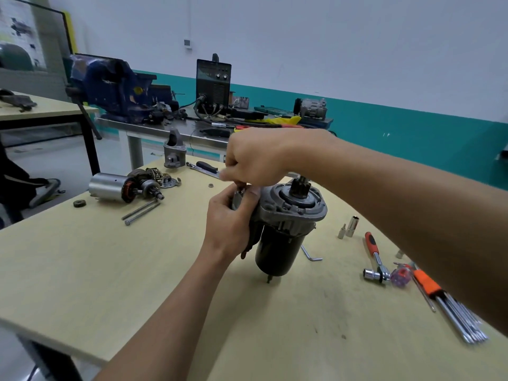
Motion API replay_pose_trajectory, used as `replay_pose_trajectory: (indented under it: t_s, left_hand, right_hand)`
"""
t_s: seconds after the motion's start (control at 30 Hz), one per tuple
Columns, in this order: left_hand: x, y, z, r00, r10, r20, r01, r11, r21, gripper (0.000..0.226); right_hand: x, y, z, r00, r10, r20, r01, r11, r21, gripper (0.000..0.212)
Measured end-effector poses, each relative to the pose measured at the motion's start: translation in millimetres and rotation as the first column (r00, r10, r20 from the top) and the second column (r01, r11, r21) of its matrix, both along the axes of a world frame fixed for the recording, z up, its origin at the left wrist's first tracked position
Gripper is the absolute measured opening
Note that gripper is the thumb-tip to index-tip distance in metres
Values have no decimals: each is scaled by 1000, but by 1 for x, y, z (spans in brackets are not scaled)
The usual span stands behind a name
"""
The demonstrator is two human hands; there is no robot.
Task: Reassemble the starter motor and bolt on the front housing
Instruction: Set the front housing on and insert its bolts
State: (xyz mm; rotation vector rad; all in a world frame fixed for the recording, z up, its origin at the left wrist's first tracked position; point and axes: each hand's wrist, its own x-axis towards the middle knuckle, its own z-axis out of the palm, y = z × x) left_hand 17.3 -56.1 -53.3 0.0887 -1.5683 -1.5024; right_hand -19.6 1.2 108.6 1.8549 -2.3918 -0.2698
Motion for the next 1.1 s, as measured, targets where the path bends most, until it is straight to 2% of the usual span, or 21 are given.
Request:
replay_pose_trajectory:
  t_s: [0.07,0.1,0.13,0.17,0.2,0.23,0.27,0.3,0.33,0.37,0.4,0.43,0.47,0.53,0.6,0.77,0.9,0.97,1.1]
  left_hand:
    - [-1,-2,-1,1000,4,-5,-4,1000,-8,47]
    - [0,-3,-2,1000,6,-7,-7,1000,-15,48]
    - [0,-5,-2,1000,4,-4,-4,1000,-27,45]
    - [1,-5,-2,1000,-1,3,1,999,-35,42]
    - [1,-6,-2,1000,-4,8,4,999,-33,41]
    - [0,-6,-2,1000,-3,8,3,1000,-28,41]
    - [0,-6,-3,1000,4,6,-4,1000,-26,42]
    - [-1,-5,-3,1000,14,1,-14,1000,-28,42]
    - [-2,-4,-2,1000,21,-1,-21,999,-32,44]
    - [-2,-4,-3,1000,26,-1,-26,999,-34,46]
    - [-3,-4,-3,1000,26,2,-26,999,-29,47]
    - [-4,-4,-3,1000,24,3,-24,999,-23,45]
    - [-4,-5,-3,1000,20,4,-20,1000,-17,43]
    - [-5,-5,-4,1000,24,9,-24,1000,-13,44]
    - [-5,-5,-4,999,35,14,-35,999,-9,46]
    - [-5,-8,-6,1000,27,15,-26,1000,-6,50]
    - [-5,-9,-6,1000,20,23,-20,1000,-6,37]
    - [-5,-8,-5,1000,11,24,-10,1000,-8,34]
    - [-4,-8,-4,999,0,33,0,1000,-13,33]
  right_hand:
    - [1,6,4,995,34,97,-15,981,-195,49]
    - [0,14,8,981,92,170,-24,930,-366,51]
    - [-5,26,13,962,170,212,-21,824,-566,53]
    - [-13,40,16,945,254,208,-7,649,-761,53]
    - [-26,56,15,932,313,183,35,424,-905,52]
    - [-40,74,9,928,323,185,118,218,-969,51]
    - [-55,91,-4,932,271,239,220,98,-971,49]
    - [-67,106,-23,938,151,311,300,93,-949,48]
    - [-77,119,-47,928,-16,373,366,235,-900,45]
    - [-86,128,-72,898,-191,396,438,466,-769,40]
    - [-90,133,-96,860,-336,384,506,656,-560,33]
    - [-90,134,-115,821,-445,357,558,757,-340,28]
    - [-87,133,-128,791,-519,323,587,792,-167,32]
    - [-83,127,-143,791,-557,252,580,815,-20,52]
    - [-81,119,-148,808,-545,224,560,828,-6,57]
    - [-85,107,-155,827,-517,220,518,854,59,42]
    - [-95,103,-154,828,-530,182,515,848,128,37]
    - [-100,102,-153,815,-544,198,535,839,100,34]
    - [-107,96,-157,785,-572,238,586,810,16,41]
